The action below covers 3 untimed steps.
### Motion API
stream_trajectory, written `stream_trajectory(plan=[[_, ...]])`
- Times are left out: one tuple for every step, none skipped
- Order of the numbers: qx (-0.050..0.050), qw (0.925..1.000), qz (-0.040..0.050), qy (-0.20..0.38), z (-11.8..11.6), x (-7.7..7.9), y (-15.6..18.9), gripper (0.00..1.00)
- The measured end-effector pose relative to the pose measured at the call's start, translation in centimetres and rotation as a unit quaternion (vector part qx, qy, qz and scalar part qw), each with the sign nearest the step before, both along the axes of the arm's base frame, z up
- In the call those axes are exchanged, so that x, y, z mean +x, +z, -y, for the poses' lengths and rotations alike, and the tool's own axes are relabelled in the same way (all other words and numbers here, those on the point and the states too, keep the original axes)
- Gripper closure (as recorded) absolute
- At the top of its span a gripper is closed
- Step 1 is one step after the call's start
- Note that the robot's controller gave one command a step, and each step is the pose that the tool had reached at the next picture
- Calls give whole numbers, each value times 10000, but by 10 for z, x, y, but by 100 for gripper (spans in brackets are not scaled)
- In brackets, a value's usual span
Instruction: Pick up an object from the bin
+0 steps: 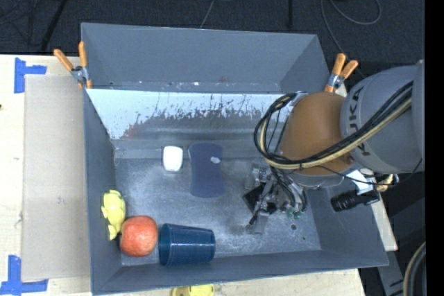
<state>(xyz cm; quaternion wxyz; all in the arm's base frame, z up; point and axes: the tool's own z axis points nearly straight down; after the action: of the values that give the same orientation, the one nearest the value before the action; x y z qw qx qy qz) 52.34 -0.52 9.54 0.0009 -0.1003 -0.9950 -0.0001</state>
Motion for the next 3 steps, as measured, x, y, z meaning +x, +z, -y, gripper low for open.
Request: stream_trajectory(plan=[[5, 9993, 16, 376, 32, 26, -11, 0], [14, 9999, -30, -147, 65, 31, -15, 100], [15, 9999, -31, -149, 65, 31, -15, 100]])
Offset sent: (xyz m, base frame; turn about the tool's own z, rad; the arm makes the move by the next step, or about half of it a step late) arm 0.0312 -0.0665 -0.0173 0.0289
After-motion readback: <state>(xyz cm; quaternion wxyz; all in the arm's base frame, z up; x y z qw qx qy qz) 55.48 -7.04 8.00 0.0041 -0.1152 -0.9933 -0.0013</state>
